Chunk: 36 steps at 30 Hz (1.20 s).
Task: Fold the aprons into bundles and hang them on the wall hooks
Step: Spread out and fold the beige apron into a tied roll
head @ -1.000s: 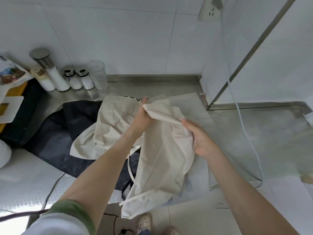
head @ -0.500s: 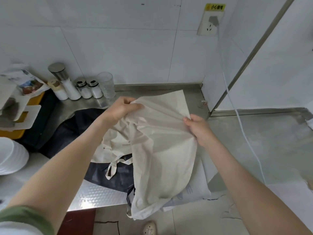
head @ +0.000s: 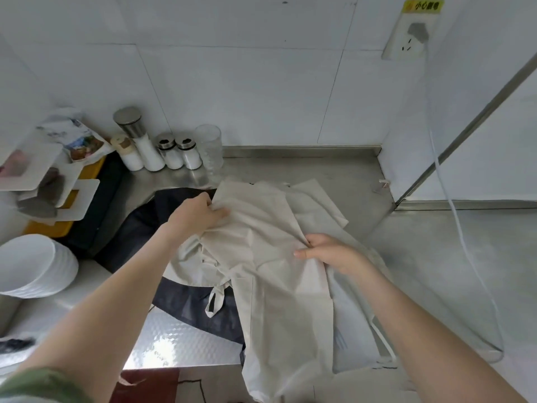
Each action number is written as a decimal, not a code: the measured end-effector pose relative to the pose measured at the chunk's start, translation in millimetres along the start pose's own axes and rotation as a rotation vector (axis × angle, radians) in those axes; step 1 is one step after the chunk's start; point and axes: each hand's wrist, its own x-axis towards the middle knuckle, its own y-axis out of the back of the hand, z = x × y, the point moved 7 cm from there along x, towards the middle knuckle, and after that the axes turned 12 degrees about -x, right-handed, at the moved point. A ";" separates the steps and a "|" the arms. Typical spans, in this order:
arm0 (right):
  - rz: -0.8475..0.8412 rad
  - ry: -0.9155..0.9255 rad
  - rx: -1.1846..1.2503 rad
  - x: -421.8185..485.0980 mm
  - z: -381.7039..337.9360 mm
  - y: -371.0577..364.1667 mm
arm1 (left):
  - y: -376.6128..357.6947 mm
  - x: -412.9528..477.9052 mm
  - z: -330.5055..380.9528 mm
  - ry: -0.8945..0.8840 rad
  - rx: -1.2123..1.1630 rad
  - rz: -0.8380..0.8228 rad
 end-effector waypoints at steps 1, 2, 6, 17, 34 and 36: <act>0.026 0.015 0.012 2.2 3.5 0.4 | -6.3 2.8 -6.9 0.047 -0.024 -0.060; 0.076 0.030 0.029 2.7 5.2 3.1 | -12.1 5.1 -13.5 0.098 -0.047 -0.117; 0.232 0.055 0.092 -0.9 3.8 22.8 | -25.0 2.8 -23.1 0.279 -0.262 -0.260; 0.379 -0.241 -0.441 -4.9 37.4 32.6 | 2.9 -20.4 84.0 -0.190 -0.072 -0.159; -0.037 0.206 0.053 -59.9 -82.2 -1.2 | 64.6 -81.3 139.3 -0.454 0.206 0.050; -0.069 0.152 -0.122 -58.5 -71.9 -8.1 | 77.3 -81.7 132.3 -0.447 0.202 0.194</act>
